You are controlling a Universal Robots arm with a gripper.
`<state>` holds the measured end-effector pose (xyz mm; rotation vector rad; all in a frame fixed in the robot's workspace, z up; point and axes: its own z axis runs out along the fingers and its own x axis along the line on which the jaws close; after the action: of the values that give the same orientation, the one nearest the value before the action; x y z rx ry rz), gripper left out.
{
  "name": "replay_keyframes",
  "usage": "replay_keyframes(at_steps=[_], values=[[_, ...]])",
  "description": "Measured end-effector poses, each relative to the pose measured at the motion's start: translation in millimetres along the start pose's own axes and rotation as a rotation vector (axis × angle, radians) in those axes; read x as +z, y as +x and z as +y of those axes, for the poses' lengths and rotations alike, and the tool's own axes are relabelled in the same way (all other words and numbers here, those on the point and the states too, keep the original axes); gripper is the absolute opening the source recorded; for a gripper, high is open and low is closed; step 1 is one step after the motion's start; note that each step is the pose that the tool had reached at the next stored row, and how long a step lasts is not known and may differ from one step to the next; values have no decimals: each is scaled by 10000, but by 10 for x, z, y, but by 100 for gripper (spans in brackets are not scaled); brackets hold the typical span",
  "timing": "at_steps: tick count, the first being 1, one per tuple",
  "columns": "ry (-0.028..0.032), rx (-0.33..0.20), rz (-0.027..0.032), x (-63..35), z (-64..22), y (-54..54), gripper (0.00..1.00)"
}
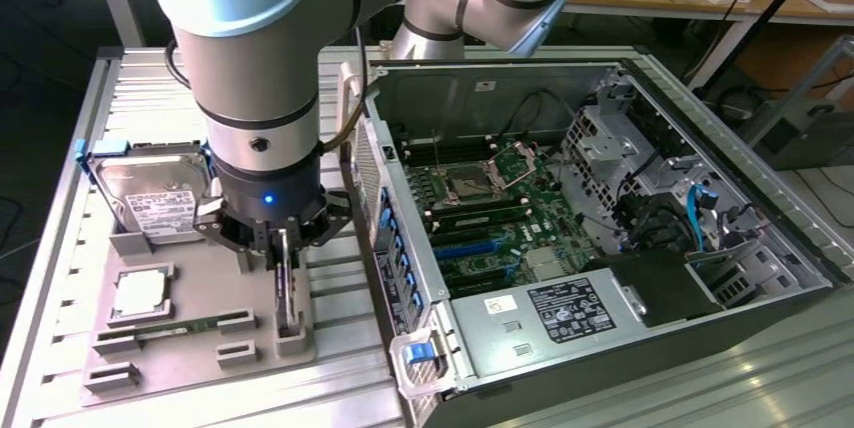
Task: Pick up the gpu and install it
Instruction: 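Pick up the gpu and move the gpu toward the slot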
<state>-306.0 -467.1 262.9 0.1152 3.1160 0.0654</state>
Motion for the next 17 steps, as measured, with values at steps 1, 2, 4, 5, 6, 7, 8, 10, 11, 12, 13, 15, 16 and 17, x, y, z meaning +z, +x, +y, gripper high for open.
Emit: replay_keyframes(at_steps=[1,2,4,5,6,7,8,10,11,12,13,15,16,17], values=[[0,0,0,-7,0,0,27],[1,0,0,-14,1,0,27],[0,0,-1,-22,1,0,27],[0,0,-2,-22,1,0,27],[0,0,-2,-22,1,-1,27],[0,1,-2,-22,1,0,27],[0,1,-1,-23,1,0,27],[2,1,0,-23,1,0,27],[2,0,0,-23,1,0,27],[2,1,-1,-23,1,0,27],[1,0,0,-23,1,0,27],[1,1,-1,-23,1,0,27],[2,1,0,-23,1,0,27],[2,0,0,-23,1,0,27]])
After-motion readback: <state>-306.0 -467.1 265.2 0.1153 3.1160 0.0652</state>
